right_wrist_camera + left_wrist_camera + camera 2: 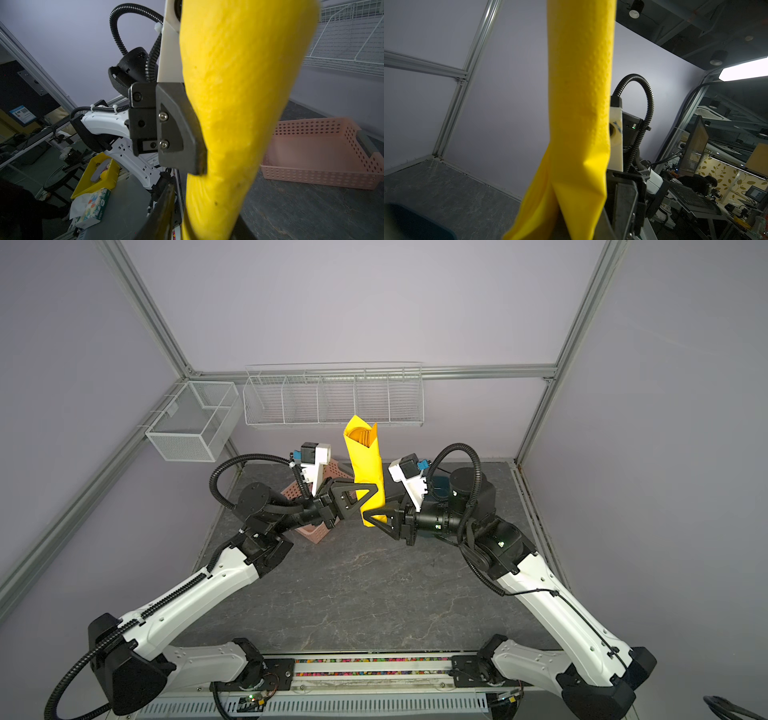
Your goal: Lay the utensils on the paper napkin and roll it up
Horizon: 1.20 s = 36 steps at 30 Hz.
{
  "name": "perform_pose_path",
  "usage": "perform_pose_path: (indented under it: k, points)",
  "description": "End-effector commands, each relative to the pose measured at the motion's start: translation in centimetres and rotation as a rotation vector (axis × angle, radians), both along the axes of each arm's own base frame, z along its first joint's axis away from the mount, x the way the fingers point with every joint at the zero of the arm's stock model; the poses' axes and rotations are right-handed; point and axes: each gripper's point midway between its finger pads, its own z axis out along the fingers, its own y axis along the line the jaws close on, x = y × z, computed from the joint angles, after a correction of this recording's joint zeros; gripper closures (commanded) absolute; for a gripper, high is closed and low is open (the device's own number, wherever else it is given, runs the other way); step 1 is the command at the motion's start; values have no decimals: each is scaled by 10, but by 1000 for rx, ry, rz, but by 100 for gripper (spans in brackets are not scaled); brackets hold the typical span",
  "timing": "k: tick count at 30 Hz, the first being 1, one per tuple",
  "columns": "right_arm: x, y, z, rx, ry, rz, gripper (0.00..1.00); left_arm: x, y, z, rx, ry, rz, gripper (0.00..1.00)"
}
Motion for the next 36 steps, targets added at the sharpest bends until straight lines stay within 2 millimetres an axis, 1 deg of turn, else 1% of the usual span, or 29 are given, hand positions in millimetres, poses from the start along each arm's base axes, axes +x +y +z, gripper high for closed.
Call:
perform_pose_path:
  k: [1,7,13,17,22,26,31,34,36]
  points:
    - [-13,7,8,24,-22,66,66,-4,1,18,-47,-33,-19,97]
    - [-14,11,8,25,-20,76,71,-7,0,20,-62,-34,-49,98]
    - [-14,9,8,24,-27,55,80,-8,3,19,-52,-43,-32,97]
    - [-14,6,7,13,-30,37,85,-8,8,21,-38,-58,15,94]
    - [-16,-1,7,2,-43,14,86,-5,20,23,-11,-77,121,88]
    - [-20,-6,9,2,-58,10,86,-7,29,30,-10,-92,158,80]
    - [-25,-9,12,6,-78,16,87,-12,32,38,0,-102,159,60]
    - [-29,-11,15,14,-88,27,87,-16,33,42,9,-110,151,51]
    - [-32,-11,16,18,-91,40,87,-20,33,45,18,-119,131,46]
